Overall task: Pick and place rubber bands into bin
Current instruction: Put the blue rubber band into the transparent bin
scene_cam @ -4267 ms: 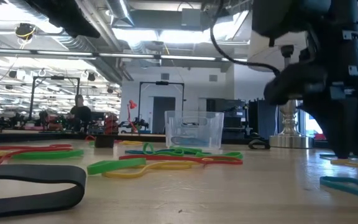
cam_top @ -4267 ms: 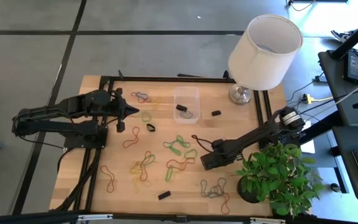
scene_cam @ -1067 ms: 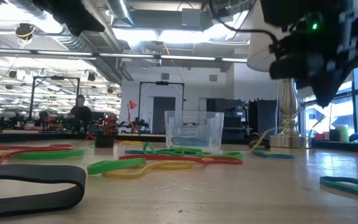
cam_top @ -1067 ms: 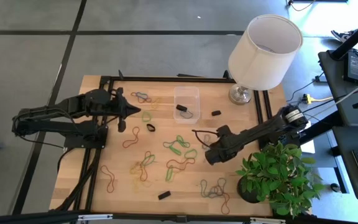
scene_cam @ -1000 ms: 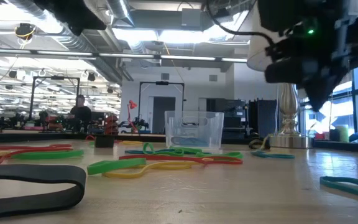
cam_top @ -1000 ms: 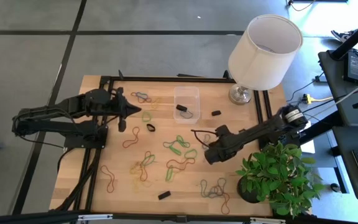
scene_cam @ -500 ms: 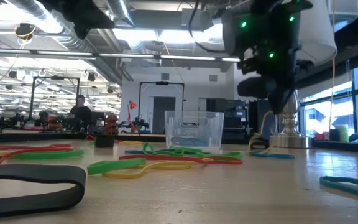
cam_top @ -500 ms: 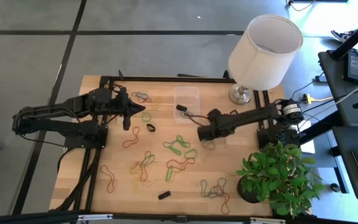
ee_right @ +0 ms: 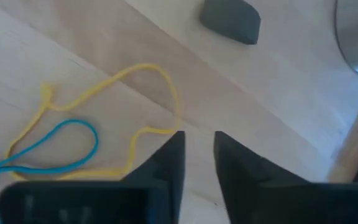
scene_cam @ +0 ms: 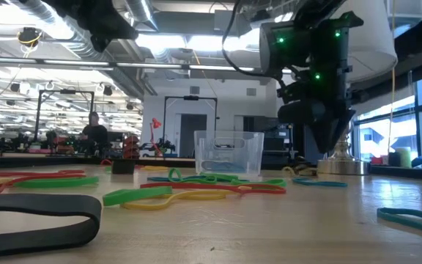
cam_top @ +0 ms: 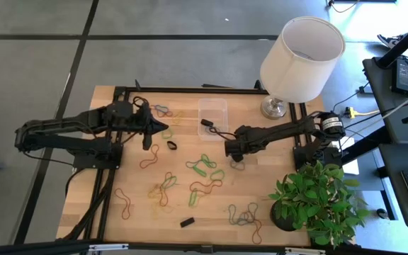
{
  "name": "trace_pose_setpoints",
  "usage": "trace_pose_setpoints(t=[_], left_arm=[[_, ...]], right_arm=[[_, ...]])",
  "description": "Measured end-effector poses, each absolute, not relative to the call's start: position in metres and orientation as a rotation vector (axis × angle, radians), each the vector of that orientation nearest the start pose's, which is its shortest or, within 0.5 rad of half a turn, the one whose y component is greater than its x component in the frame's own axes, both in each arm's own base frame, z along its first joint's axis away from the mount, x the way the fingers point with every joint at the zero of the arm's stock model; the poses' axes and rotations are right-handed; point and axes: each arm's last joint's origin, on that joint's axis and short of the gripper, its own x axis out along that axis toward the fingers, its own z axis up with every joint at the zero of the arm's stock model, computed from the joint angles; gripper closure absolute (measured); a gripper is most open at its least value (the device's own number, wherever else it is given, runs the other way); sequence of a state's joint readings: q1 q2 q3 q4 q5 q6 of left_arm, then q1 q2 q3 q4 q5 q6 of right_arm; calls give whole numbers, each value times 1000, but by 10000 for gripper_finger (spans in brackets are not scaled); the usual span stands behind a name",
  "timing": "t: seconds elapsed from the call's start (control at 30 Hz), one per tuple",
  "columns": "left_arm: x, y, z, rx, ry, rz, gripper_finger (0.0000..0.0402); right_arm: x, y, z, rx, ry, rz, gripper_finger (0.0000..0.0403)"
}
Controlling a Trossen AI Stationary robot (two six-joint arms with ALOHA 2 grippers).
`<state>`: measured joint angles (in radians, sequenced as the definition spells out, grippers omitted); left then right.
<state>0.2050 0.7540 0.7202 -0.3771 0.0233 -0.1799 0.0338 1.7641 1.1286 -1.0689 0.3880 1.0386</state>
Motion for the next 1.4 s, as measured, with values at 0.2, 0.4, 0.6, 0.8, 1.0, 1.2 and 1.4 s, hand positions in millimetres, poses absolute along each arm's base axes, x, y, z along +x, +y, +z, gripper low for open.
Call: trace_pose_setpoints(t=[0.2,0.4,0.6,0.8,1.0,1.2,1.4], left_arm=[[161,33,296,-223,400,216,396],[161,33,296,-222,400,216,396],[161,33,296,-223,400,216,396],[161,33,296,-223,400,216,396],[161,33,296,-207,401,213,396],[161,33,296,-207,402,213,396],[161,33,296,-207,402,213,396]], right_arm=[[294,1,174,459,1339,-981,249],[309,4,173,580,1247,-867,239],[311,5,172,635,1224,-872,256],[309,9,169,672,1254,-848,285],[303,12,155,688,1267,-832,303],[297,10,145,680,1243,-878,303],[295,9,137,679,1209,-866,304]])
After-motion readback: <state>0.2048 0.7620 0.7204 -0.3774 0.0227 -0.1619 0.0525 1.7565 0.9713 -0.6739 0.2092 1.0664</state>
